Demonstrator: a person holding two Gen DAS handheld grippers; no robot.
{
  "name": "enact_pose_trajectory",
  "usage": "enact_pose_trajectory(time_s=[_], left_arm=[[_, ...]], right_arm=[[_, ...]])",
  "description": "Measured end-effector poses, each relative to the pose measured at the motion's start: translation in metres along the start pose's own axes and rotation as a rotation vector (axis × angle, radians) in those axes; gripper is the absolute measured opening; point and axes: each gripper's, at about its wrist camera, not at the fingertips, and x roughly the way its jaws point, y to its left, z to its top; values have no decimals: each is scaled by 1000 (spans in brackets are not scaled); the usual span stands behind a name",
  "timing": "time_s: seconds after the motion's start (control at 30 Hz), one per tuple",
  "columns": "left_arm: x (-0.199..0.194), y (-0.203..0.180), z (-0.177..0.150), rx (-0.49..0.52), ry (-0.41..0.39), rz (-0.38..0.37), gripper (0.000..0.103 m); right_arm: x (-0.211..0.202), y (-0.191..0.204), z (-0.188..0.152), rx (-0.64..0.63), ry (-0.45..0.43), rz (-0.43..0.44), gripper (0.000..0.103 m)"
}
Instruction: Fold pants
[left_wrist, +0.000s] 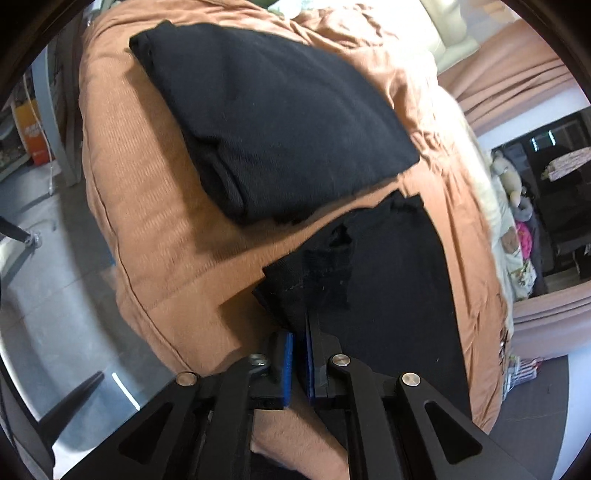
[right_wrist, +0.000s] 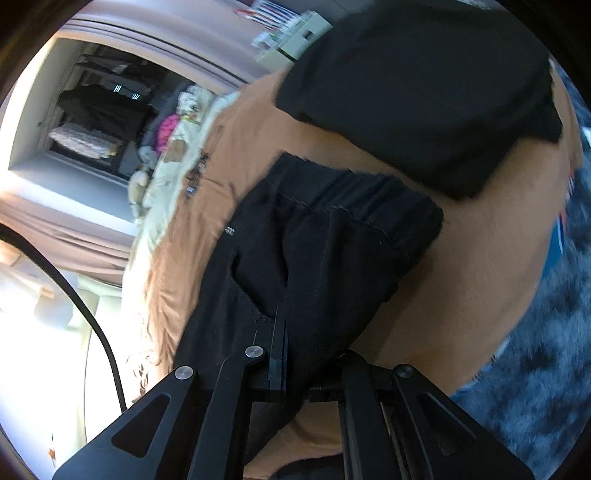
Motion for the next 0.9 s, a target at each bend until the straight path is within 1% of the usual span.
enact_pose_trajectory(time_s=[0.07, 0.1, 0.13, 0.17, 0.2, 0.23, 0.27, 0.33, 0.43, 0.47, 0.53, 0.6, 0.63, 0.7, 0.77, 0.87, 0.9], left_arm=[[-5, -6, -2, 30, 2, 10, 7], [-8, -7, -3, 40, 5, 10, 12], [-10, -8, -4, 46, 8, 11, 24], [-12, -8, -6, 51, 9, 11, 31], [-15, -9, -8, 59, 9, 13, 43], [-20, -11, -11, 69, 3, 18, 51], [-23, -13, -15, 80, -1, 26, 53], [-28, -19, -21, 105, 7, 43, 58], [-35, -38, -32, 150, 6, 61, 63], [-36, -42, -33, 161, 5, 61, 65], [-43, -59, -40, 206, -1, 73, 82], [-50, -71, -45, 247, -29, 77, 85], [-57, -81, -48, 285, -56, 71, 89], [-64, -94, -52, 328, -83, 85, 94], [-69, -103, -56, 349, -105, 73, 94], [-73, -119, -58, 402, -96, 49, 103], [-72, -126, -58, 434, -80, 52, 103]], right_arm=[[-1, 4, 1, 2, 15, -32, 13], [-5, 9, 1, -9, 14, -49, 15], [-7, 14, 2, -19, 14, -60, 22], [-12, 18, 1, -31, 14, -72, 34], [-17, 25, 1, -43, 11, -85, 40], [-24, 30, 0, -54, 2, -93, 51], [-31, 38, -3, -72, -8, -103, 62], [-42, 54, -6, -125, -22, -118, 71], [-56, 68, -19, -215, -63, -101, 82], [-61, 77, -22, -245, -80, -88, 85], [-67, 87, -28, -276, -93, -54, 85], [-68, 99, -35, -314, -89, -6, 86], [-70, 109, -40, -354, -85, 25, 86], [-73, 121, -50, -406, -87, 73, 87], [-75, 130, -58, -442, -76, 112, 88], [-77, 147, -71, -535, -78, 102, 88], [-78, 154, -76, -559, -79, 125, 88]])
